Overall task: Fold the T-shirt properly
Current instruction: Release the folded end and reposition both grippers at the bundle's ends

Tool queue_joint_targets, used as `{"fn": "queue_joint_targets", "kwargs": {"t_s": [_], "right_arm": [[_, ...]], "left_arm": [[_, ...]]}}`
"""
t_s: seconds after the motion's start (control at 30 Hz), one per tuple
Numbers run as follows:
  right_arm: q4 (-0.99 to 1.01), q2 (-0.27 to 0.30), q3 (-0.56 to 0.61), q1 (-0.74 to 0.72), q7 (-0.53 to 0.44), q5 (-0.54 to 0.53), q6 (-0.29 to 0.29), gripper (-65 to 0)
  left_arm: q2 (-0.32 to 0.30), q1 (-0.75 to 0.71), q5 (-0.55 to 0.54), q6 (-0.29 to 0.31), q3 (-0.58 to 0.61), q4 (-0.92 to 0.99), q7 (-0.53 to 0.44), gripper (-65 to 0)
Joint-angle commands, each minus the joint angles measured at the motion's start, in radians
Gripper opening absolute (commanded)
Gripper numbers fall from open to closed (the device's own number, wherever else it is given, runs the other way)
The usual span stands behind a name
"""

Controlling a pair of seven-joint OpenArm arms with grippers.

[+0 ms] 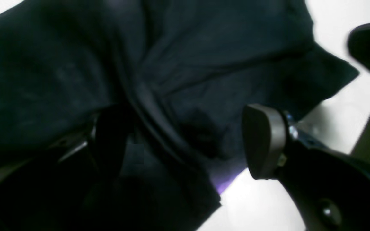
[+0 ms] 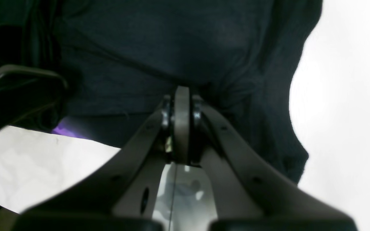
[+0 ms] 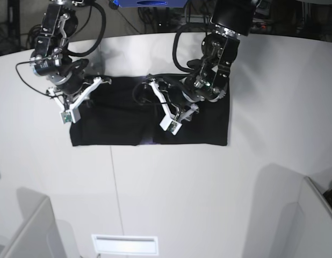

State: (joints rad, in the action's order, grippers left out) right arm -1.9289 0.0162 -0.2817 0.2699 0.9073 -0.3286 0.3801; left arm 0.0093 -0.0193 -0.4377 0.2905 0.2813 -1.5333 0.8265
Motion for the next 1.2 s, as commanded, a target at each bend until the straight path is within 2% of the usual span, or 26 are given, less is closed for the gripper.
{"fn": "queue_joint_targets", "kwargs": {"t_s": [0.0,0.13,0.17,0.23,0.3,0.37,0.4,0.43,0.5,0.57,0.6,0.63,0.67,0.73,0.87,1.0,1.17], "right_arm": [[-0.016,0.006,-0.004,-0.005,-0.023,-0.008,0.007,-65.0],[-0.016,0.006,-0.008,-0.017,-0.021,-0.008,0.007,-65.0],[-0.016,0.006,-0.008,-0.027,-0.017,-0.008,0.006,-65.0],[-0.016,0.006,-0.008,-0.039,-0.017,-0.008,0.004,-65.0],[-0.016,0.006,-0.008,-0.056,-0.011,-0.008,0.003,-65.0],[-0.008,0.006,-0.008,-0.085,0.028,-0.008,0.003,-65.0],[0.001,0.006,-0.008,-0.106,0.057,-0.008,0.004,-63.0],[0.010,0.006,-0.008,-0.125,0.083,-0.008,0.007,-54.6],[0.038,0.008,-0.035,-0.163,0.125,-0.008,0.009,-37.5],[0.069,0.005,-0.090,-0.192,0.138,-0.010,0.018,-24.3],[0.090,0.005,-0.110,-0.203,0.137,-0.017,0.032,-21.2],[0.118,0.006,-0.138,-0.222,0.141,-0.034,0.049,-20.3],[0.148,0.012,-0.167,-0.235,0.143,-0.051,0.058,-21.2],[0.219,0.015,-0.236,-0.268,0.148,-0.094,0.075,-23.3],[0.408,0.072,-0.351,-0.340,0.214,-0.218,0.121,-23.7],[0.541,0.107,-0.391,-0.373,0.218,-0.312,0.127,-23.7],[0.613,0.129,-0.390,-0.384,0.215,-0.324,0.128,-23.7]], "left_arm": [[0.008,0.011,-0.016,0.009,0.002,-0.025,-0.017,-12.3],[0.001,-0.003,-0.016,0.009,-0.006,-0.094,-0.017,-12.5],[-0.022,-0.011,-0.016,0.009,-0.015,-0.118,-0.016,-12.5],[-0.055,-0.044,-0.016,0.009,-0.073,-0.174,-0.016,-12.5],[-0.061,-0.086,-0.016,0.009,-0.165,-0.237,-0.011,-12.7],[-0.064,-0.120,-0.016,0.011,-0.265,-0.283,-0.011,-12.8],[-0.078,-0.132,-0.014,0.013,-0.305,-0.295,-0.009,-13.8],[-0.093,-0.147,-0.016,0.014,-0.339,-0.309,-0.009,-16.3],[-0.128,-0.170,-0.016,0.014,-0.406,-0.309,-0.009,-26.3],[-0.157,-0.189,-0.016,0.014,-0.465,-0.304,-0.014,-42.1],[-0.168,-0.201,-0.016,0.014,-0.495,-0.303,-0.016,-50.5],[-0.179,-0.215,-0.016,0.014,-0.534,-0.303,-0.017,-61.4],[-0.185,-0.222,-0.016,0.014,-0.571,-0.303,-0.017,-65.0],[-0.196,-0.241,-0.008,0.014,-0.638,-0.303,-0.017,-65.0],[-0.202,-0.265,-0.008,0.016,-0.724,-0.299,-0.019,-65.0],[-0.228,-0.268,-0.006,0.017,-0.764,-0.250,-0.023,-65.0],[-0.245,-0.301,-0.006,0.017,-0.759,-0.161,-0.194,-65.0]]}}
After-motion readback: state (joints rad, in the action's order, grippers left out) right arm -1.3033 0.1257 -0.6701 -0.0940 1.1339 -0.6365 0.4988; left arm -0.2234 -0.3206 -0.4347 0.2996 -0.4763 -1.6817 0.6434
